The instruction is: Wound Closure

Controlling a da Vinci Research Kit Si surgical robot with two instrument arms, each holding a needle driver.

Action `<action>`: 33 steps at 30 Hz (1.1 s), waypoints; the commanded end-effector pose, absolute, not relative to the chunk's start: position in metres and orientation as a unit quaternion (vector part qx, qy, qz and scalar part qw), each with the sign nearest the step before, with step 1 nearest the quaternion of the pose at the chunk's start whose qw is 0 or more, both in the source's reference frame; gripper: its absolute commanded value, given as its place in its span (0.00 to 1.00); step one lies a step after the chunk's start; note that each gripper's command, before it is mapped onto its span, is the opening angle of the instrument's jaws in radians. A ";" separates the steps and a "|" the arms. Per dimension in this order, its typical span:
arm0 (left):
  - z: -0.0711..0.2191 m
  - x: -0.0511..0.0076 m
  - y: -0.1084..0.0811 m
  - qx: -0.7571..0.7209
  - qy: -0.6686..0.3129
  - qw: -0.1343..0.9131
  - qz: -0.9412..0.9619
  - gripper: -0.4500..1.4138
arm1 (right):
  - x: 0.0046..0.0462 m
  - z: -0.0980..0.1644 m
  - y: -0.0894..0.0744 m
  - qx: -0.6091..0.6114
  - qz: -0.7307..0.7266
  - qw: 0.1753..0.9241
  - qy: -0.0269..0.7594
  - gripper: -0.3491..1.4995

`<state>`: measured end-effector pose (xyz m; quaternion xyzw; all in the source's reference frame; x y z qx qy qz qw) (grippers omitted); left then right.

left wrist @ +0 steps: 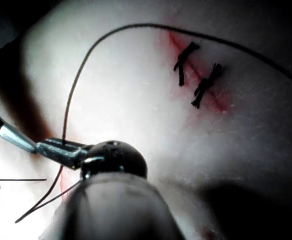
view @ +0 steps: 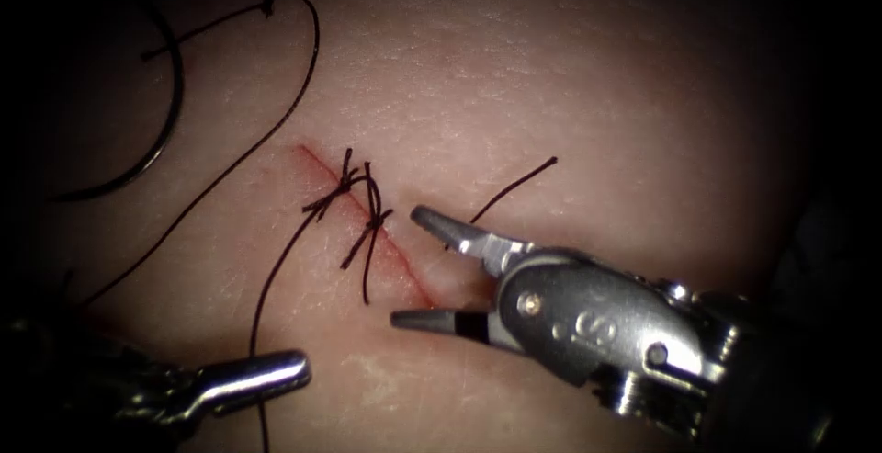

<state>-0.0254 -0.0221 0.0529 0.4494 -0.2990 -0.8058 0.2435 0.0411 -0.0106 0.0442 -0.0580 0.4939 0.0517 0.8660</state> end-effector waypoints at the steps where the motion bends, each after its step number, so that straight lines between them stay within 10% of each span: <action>1: 0.054 -0.0258 -0.023 0.450 -0.298 0.244 -0.806 0.00 | 0.0435 0.044 -0.011 -0.076 0.023 0.860 0.504 0.93; 22: 0.053 -0.0251 -0.023 0.451 -0.278 0.264 -0.806 0.00 | 0.0514 0.044 -0.009 -0.051 -0.186 0.819 0.540 0.80; 24: 0.053 -0.0252 -0.023 0.450 -0.277 0.265 -0.807 0.00 | 0.0514 0.044 -0.010 -0.045 -0.194 0.815 0.544 0.58; 25: 0.053 -0.0251 -0.023 0.451 -0.276 0.265 -0.806 0.00 | 0.0512 0.044 -0.010 -0.030 -0.217 0.813 0.539 0.00; 33: 0.053 -0.0241 -0.023 0.455 -0.275 0.268 -0.803 0.11 | 0.0472 0.046 -0.009 -0.044 -0.219 0.821 0.525 0.00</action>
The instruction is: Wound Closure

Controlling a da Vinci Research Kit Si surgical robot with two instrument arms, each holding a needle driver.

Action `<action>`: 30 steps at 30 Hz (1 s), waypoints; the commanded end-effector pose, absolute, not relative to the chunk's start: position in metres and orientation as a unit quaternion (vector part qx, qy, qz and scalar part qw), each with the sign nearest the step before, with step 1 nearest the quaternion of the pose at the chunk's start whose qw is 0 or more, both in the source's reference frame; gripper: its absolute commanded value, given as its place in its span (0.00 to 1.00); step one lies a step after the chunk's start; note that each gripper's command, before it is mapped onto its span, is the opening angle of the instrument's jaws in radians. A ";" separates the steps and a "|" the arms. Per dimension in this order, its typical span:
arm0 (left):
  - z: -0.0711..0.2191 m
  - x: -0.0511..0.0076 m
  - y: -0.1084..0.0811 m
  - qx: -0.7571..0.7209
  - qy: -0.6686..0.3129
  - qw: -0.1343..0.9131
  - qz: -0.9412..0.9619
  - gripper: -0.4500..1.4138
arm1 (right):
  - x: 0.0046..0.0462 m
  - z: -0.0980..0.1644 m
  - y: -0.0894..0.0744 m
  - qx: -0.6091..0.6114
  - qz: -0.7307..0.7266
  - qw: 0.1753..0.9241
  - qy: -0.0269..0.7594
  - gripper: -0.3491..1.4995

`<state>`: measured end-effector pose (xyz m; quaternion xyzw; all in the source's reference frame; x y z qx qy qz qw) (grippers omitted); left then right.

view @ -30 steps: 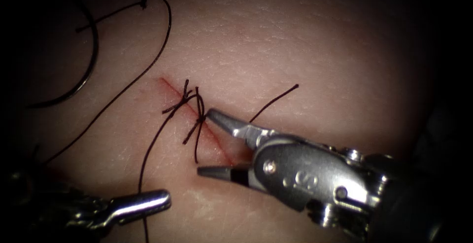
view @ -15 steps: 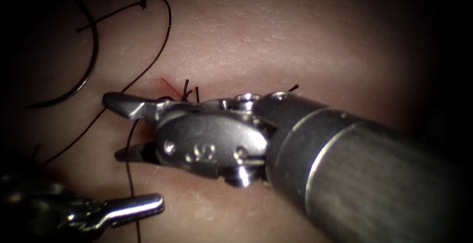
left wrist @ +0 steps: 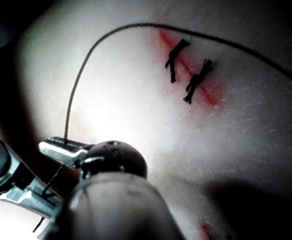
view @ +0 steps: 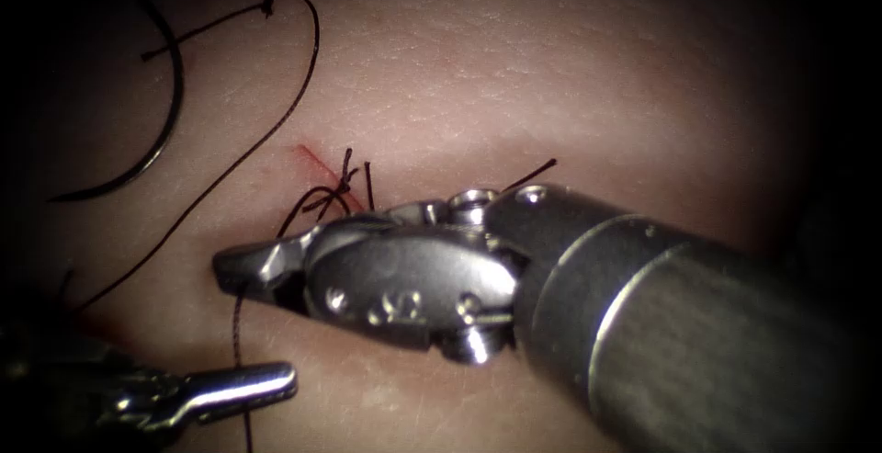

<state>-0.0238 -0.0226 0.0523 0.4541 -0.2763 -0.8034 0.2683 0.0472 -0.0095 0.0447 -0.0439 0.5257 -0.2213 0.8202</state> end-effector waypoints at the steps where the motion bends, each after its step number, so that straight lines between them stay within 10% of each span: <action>1: 0.053 -0.0240 -0.023 0.456 -0.275 0.268 -0.803 0.32 | 0.0468 0.046 -0.009 -0.045 -0.216 0.823 0.523 0.00; 4: 0.053 -0.0241 -0.023 0.460 -0.270 0.254 -0.806 0.58 | 0.0458 0.046 -0.010 -0.049 -0.199 0.835 0.510 0.00; 11: 0.053 -0.0251 -0.025 0.460 -0.306 0.229 -0.801 0.71 | 0.0450 0.047 -0.010 -0.047 -0.146 0.854 0.496 0.00; 30: 0.054 -0.0276 -0.026 0.462 -0.320 0.227 -0.796 0.71 | 0.0438 0.053 -0.008 -0.029 -0.090 0.886 0.454 0.00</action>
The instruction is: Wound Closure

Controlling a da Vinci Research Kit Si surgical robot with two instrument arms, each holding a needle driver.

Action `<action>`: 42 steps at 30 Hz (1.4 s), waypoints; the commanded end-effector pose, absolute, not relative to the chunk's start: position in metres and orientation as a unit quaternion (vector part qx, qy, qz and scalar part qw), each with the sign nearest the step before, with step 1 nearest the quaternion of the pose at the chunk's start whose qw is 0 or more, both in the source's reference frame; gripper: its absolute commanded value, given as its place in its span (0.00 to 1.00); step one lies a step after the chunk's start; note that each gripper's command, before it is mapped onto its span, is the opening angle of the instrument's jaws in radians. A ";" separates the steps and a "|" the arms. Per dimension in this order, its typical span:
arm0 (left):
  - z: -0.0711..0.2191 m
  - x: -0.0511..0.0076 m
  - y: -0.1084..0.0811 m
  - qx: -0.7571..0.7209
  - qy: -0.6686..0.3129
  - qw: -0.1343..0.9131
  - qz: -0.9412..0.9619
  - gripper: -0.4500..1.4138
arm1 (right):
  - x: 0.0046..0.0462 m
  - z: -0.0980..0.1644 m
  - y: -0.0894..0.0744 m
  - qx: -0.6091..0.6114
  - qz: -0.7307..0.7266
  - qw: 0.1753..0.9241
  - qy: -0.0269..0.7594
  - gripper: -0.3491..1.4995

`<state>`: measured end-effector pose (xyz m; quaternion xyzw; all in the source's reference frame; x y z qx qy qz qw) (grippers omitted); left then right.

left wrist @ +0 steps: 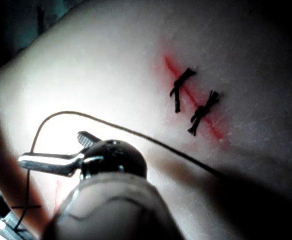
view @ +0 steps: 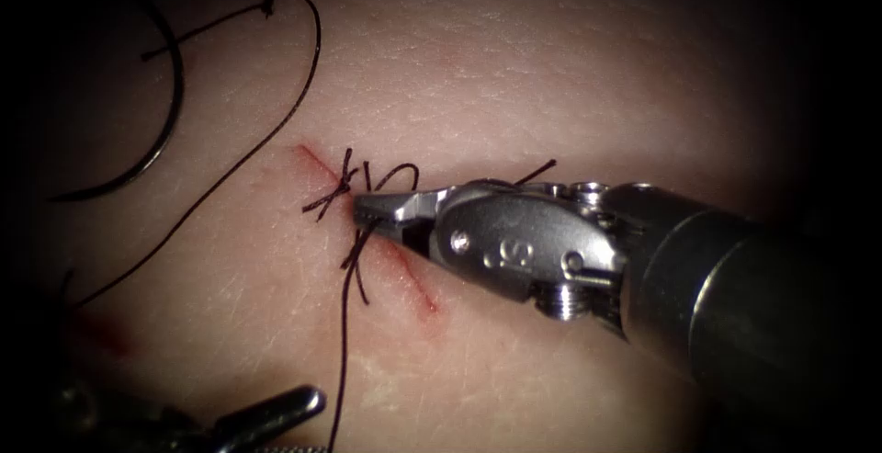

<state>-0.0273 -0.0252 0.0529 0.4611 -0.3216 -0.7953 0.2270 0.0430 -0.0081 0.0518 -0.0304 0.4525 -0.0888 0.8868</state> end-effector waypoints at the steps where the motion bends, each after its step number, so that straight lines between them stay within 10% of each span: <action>1: 0.053 -0.0277 -0.026 0.463 -0.320 0.227 -0.795 0.70 | 0.0438 0.053 -0.008 -0.030 -0.090 0.886 0.454 0.00; 15: 0.053 -0.0290 -0.025 0.468 -0.324 0.219 -0.792 0.68 | 0.0450 0.052 -0.009 -0.025 -0.088 0.885 0.457 0.00; 18: 0.053 -0.0290 -0.025 0.469 -0.324 0.219 -0.792 0.46 | 0.0451 0.052 -0.009 -0.025 -0.088 0.884 0.459 0.00; 19: 0.053 -0.0288 -0.025 0.470 -0.323 0.220 -0.791 0.07 | 0.0451 0.052 -0.009 -0.024 -0.088 0.884 0.459 0.00; 20: 0.053 -0.0284 -0.025 0.473 -0.323 0.222 -0.789 0.00 | 0.0451 0.052 -0.009 -0.024 -0.089 0.884 0.459 0.00; 35: 0.054 -0.0200 -0.025 0.405 -0.328 0.194 -0.831 0.00 | 0.0432 0.046 -0.013 -0.017 -0.060 0.881 0.468 0.00; 38: 0.054 -0.0181 -0.025 0.390 -0.327 0.190 -0.840 0.00 | 0.0429 0.044 -0.013 -0.003 -0.010 0.876 0.482 0.74; 42: 0.054 -0.0173 -0.025 0.379 -0.325 0.187 -0.846 0.00 | 0.0426 0.043 -0.012 0.007 0.022 0.871 0.491 0.96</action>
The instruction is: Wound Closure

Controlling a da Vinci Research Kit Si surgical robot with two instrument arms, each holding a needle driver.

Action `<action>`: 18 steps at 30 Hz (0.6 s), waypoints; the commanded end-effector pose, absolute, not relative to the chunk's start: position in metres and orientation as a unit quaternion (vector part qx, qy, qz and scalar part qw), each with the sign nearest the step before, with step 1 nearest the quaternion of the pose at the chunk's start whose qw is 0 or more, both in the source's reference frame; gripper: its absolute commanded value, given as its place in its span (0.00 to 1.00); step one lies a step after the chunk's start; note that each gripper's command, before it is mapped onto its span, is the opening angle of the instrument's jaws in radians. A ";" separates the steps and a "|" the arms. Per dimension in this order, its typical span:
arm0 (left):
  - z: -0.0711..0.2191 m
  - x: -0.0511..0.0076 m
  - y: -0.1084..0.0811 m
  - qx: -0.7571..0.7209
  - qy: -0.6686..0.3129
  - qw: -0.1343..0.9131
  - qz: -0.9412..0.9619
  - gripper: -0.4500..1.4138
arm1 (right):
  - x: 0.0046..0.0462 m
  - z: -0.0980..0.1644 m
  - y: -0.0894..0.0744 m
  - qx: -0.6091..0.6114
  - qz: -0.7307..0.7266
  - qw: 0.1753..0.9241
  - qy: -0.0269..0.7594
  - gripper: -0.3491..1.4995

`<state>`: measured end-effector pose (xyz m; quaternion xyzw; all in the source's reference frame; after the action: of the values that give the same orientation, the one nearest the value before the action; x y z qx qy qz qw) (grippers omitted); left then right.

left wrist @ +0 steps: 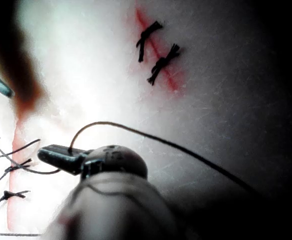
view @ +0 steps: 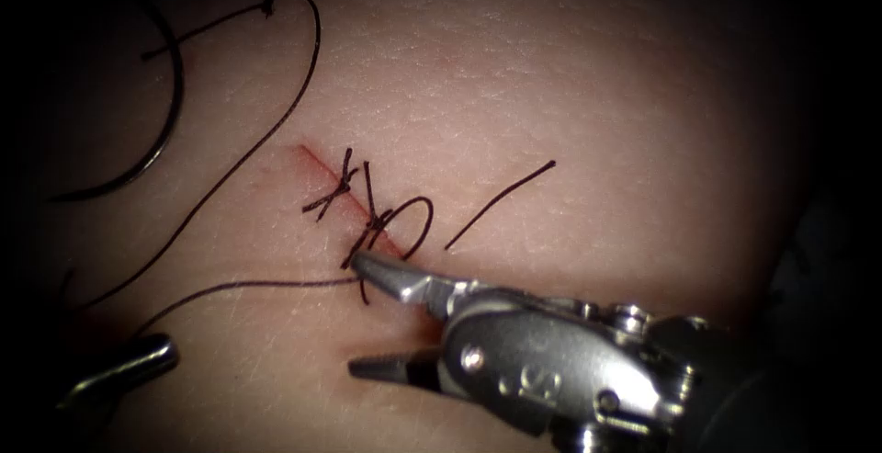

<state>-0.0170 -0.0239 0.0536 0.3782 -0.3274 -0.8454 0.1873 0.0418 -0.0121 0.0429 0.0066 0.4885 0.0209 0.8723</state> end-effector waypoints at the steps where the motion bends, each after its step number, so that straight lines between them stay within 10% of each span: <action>1: 0.054 -0.0172 -0.025 0.376 -0.325 0.186 -0.848 0.00 | 0.0424 0.043 -0.012 0.006 0.035 0.869 0.494 0.99; 9: 0.053 -0.0169 -0.026 0.370 -0.325 0.188 -0.850 0.00 | 0.0398 0.040 -0.009 0.016 0.074 0.854 0.514 0.99; 10: 0.053 -0.0169 -0.026 0.369 -0.326 0.191 -0.849 0.00 | 0.0390 0.040 -0.008 0.007 0.092 0.846 0.525 0.91; 12: 0.053 -0.0170 -0.026 0.369 -0.327 0.193 -0.848 0.00 | 0.0383 0.040 -0.004 0.020 0.093 0.835 0.542 0.00; 18: 0.053 -0.0171 -0.026 0.365 -0.331 0.204 -0.846 0.00 | 0.0409 0.044 0.001 -0.010 0.051 0.854 0.517 0.00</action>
<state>-0.0168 -0.0254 0.0524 0.3634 -0.3349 -0.8446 0.2060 0.0399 0.0007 0.0430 -0.0099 0.5150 0.0512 0.8556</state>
